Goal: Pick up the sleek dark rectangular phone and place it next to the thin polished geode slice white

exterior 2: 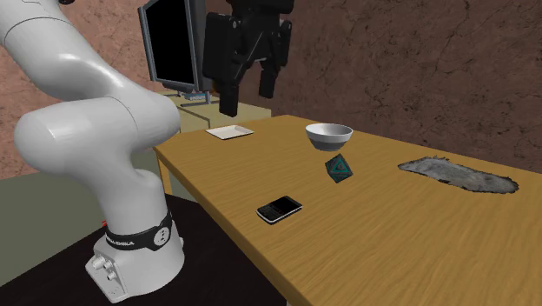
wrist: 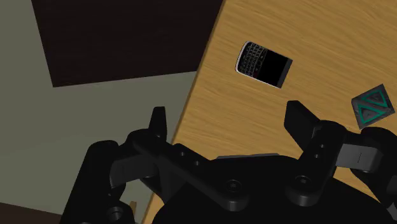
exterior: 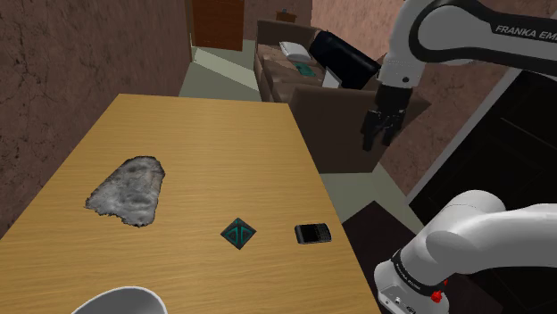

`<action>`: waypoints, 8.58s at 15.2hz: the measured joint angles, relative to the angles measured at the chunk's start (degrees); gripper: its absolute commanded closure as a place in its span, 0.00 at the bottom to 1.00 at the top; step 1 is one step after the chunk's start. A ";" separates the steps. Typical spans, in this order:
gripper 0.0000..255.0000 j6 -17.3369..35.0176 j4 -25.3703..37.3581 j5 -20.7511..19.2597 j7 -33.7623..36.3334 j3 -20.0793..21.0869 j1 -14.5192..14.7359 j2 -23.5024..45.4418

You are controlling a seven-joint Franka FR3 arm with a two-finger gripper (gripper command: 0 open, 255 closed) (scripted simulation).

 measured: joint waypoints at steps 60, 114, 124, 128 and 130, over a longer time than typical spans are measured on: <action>1.00 48.35 -26.34 1.19 -44.15 8.58 28.77 12.49; 1.00 36.62 51.75 -10.05 -32.06 11.18 31.84 79.18; 0.00 37.79 51.38 -10.16 -32.05 11.09 31.86 79.95; 0.00 37.79 51.39 -10.16 -32.05 11.09 31.86 79.95; 0.00 37.11 51.68 -10.10 -32.16 11.12 31.77 79.57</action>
